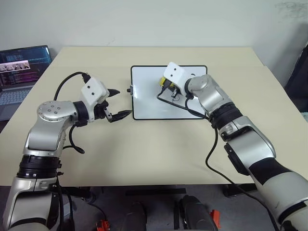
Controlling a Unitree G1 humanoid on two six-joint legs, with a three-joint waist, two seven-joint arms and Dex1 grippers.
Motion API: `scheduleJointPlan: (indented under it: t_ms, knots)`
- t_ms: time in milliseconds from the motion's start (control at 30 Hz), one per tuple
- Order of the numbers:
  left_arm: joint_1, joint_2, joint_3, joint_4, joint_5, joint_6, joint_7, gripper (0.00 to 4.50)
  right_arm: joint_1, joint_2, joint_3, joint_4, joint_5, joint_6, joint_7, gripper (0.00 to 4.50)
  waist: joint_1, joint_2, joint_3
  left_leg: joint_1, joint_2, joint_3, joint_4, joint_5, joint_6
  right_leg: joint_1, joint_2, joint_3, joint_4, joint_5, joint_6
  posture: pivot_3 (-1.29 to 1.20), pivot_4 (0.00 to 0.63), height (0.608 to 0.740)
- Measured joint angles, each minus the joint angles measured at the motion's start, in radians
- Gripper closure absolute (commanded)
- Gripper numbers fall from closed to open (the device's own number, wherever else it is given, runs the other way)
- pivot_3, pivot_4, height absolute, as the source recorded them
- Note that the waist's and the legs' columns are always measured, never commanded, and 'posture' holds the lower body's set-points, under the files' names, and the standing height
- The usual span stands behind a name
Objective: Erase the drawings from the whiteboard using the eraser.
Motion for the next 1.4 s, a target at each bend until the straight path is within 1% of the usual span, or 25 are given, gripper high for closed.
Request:
scheduleJointPlan:
  t_ms: [233, 367, 500, 667, 967, 1100, 1200, 1300, 1400]
  knots:
    - [0.000, 0.000, 0.000, -0.015, -0.001, 0.005, 0.000, 0.00, 0.013, 0.006, 0.000, -0.011, -0.005, 0.001, 0.008, 3.51, -0.001, 0.000, 0.000, 0.000, 0.000, 0.000, 0.000, 0.000, 0.000, 0.000, 0.000, 0.000, 0.000, 0.000, 0.000, 0.00, 0.150, 0.740]
    - [0.000, 0.000, 0.000, -0.016, -0.001, 0.006, 0.001, 0.00, -0.005, 0.006, -0.013, 0.035, -0.001, -0.023, -0.023, 3.51, 0.000, 0.000, 0.000, 0.000, 0.000, 0.000, 0.001, 0.000, 0.000, 0.000, 0.000, 0.000, 0.000, 0.000, 0.000, 0.00, 0.150, 0.740]
    - [0.000, 0.000, 0.000, -0.016, -0.002, 0.006, 0.001, 0.00, -0.050, -0.037, -0.042, 0.111, -0.002, -0.053, -0.070, 3.51, 0.012, 0.000, 0.000, 0.000, 0.000, 0.000, 0.002, 0.001, 0.001, 0.001, 0.000, 0.000, 0.000, 0.001, 0.002, 0.00, 0.150, 0.740]
    - [0.000, 0.000, 0.000, -0.016, -0.002, 0.006, 0.001, 0.00, -0.066, -0.088, -0.044, 0.162, -0.005, -0.098, -0.079, 3.51, 0.022, 0.000, 0.000, 0.000, 0.000, 0.000, 0.002, 0.001, 0.001, 0.001, 0.000, 0.000, 0.000, 0.001, 0.002, 0.00, 0.150, 0.740]
    - [-0.005, 0.000, 0.000, -0.015, -0.001, 0.006, 0.000, 0.00, -0.056, -0.100, -0.042, 0.156, -0.014, -0.117, -0.073, 3.51, 0.022, -0.001, -0.001, 0.000, 0.000, 0.000, 0.002, 0.001, 0.001, 0.001, 0.000, 0.000, 0.000, 0.001, 0.002, 0.00, 0.150, 0.740]
    - [-0.005, 0.000, 0.000, -0.014, -0.002, 0.006, -0.001, 0.00, -0.010, -0.109, -0.053, 0.070, -0.009, -0.093, -0.026, 3.51, 0.020, -0.001, -0.001, 0.000, 0.000, 0.000, 0.002, 0.001, 0.001, 0.001, 0.000, 0.000, 0.000, 0.001, 0.002, 0.00, 0.150, 0.740]
    - [-0.005, 0.013, 0.000, -0.013, -0.007, 0.007, -0.008, 0.00, 0.064, -0.153, -0.081, -0.085, 0.036, -0.005, 0.086, 3.51, 0.021, -0.001, 0.000, -0.002, 0.000, 0.000, 0.002, 0.001, 0.001, -0.001, 0.000, 0.000, -0.001, 0.001, 0.002, 0.00, 0.150, 0.740]
    - [-0.011, 0.049, 0.007, -0.008, -0.007, 0.007, -0.028, 0.00, 0.111, -0.234, -0.096, -0.276, 0.067, 0.105, 0.183, 3.51, 0.022, 0.001, 0.002, -0.005, 0.000, 0.000, 0.001, 0.001, 0.001, -0.003, 0.000, 0.000, -0.001, 0.002, 0.000, 0.00, 0.150, 0.740]
    - [-0.035, 0.076, 0.021, 0.006, -0.015, 0.007, -0.047, 0.00, 0.159, -0.348, -0.135, -0.497, 0.105, 0.191, 0.275, 3.51, 0.025, 0.001, 0.002, -0.006, 0.000, -0.001, -0.002, 0.000, 0.001, -0.004, 0.000, -0.002, -0.003, 0.000, 0.000, 0.00, 0.150, 0.740]
